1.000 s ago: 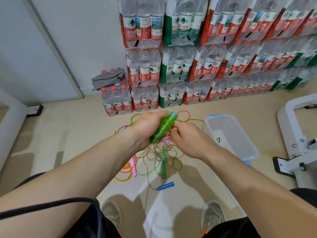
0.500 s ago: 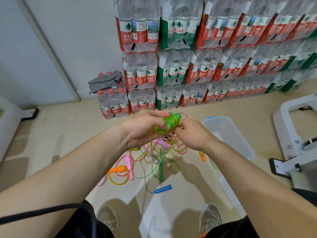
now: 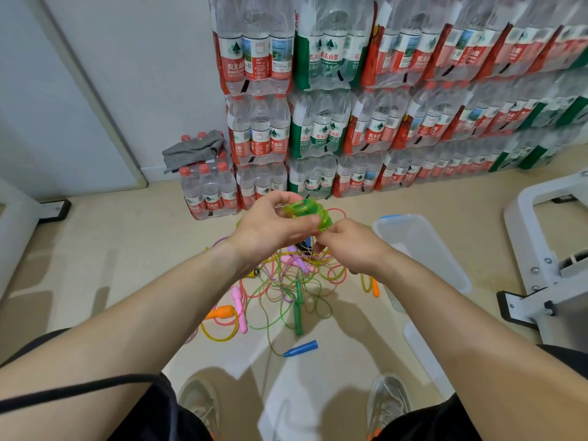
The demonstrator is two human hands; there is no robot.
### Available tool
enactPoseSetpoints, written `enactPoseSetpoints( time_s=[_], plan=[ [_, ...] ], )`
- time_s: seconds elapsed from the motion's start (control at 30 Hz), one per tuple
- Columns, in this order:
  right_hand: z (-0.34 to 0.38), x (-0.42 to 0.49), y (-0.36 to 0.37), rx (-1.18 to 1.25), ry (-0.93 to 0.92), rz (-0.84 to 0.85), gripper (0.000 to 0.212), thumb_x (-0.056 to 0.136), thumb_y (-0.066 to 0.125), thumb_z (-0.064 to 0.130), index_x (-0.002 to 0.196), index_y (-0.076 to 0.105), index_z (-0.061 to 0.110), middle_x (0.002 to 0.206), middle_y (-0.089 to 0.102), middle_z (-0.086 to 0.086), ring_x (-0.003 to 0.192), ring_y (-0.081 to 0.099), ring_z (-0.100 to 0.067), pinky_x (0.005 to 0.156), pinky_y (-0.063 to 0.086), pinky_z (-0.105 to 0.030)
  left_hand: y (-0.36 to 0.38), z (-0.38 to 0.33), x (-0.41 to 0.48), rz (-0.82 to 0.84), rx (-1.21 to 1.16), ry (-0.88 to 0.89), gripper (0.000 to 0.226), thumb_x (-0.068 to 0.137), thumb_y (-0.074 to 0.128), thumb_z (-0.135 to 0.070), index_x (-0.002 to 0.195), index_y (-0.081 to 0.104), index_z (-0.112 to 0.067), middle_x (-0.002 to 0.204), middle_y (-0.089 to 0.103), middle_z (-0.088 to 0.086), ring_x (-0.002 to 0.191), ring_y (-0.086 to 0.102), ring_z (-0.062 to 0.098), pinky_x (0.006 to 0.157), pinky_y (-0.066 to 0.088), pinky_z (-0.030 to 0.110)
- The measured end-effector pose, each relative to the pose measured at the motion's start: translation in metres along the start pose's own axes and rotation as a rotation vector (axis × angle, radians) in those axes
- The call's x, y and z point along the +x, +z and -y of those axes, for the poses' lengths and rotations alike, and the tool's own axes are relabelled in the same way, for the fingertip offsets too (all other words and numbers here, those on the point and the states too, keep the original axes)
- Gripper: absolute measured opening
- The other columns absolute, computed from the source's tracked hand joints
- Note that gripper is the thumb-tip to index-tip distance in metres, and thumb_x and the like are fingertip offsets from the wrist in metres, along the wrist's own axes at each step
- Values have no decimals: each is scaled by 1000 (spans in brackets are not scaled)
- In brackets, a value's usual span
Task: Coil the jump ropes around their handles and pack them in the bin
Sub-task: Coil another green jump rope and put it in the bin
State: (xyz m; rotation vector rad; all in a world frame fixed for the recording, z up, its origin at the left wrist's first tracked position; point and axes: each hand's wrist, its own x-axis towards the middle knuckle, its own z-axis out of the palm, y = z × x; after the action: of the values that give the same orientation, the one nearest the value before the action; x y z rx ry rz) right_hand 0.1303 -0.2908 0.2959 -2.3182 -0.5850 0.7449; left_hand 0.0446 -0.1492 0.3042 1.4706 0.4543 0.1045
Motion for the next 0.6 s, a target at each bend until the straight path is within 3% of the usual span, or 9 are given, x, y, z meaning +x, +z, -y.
enactPoseSetpoints(
  time_s=[0.1,0.2,0.27,0.33,0.47,0.6],
  plan=[
    [3,-1,-2,58,31,27,32,98,48,22,92,73,1,37,32,12,38,28,-13,43,25,-23,-1,3,0,-5,76,87,29,92,67,3,118,56,-3,106,74,17,85,75,27,77,62,32],
    [8,-6,0,159,38,132,39,100,50,35,92,75,6,47,33,6,44,31,-15,47,29,-26,-1,3,4,-129,227,231,15,96,64,-7,110,61,-10,100,74,8,76,71,18,62,57,25],
    [10,-8,3,329,61,236,44,101,47,39,99,75,5,50,30,8,44,27,-13,49,26,-27,-5,5,8,-200,336,303,12,94,69,-19,105,66,-16,97,74,1,85,70,17,72,57,30],
    [12,-11,4,438,59,272,44,101,43,34,102,75,4,54,28,8,46,22,-13,49,23,-28,-9,6,11,-231,317,300,14,92,71,-26,102,68,-19,96,74,5,92,69,25,84,57,42],
    [18,-14,1,483,49,279,39,97,42,21,101,75,1,57,29,6,45,21,-11,47,26,-26,-12,4,14,-227,213,258,8,93,69,-20,99,66,-16,100,70,20,91,69,34,72,61,44],
    [21,-15,-6,314,-4,158,32,92,50,20,92,74,-1,52,36,6,40,29,-11,46,29,-24,-13,6,18,-255,359,266,10,92,70,-25,100,67,-21,93,72,5,89,69,29,81,58,53]
  ],
)
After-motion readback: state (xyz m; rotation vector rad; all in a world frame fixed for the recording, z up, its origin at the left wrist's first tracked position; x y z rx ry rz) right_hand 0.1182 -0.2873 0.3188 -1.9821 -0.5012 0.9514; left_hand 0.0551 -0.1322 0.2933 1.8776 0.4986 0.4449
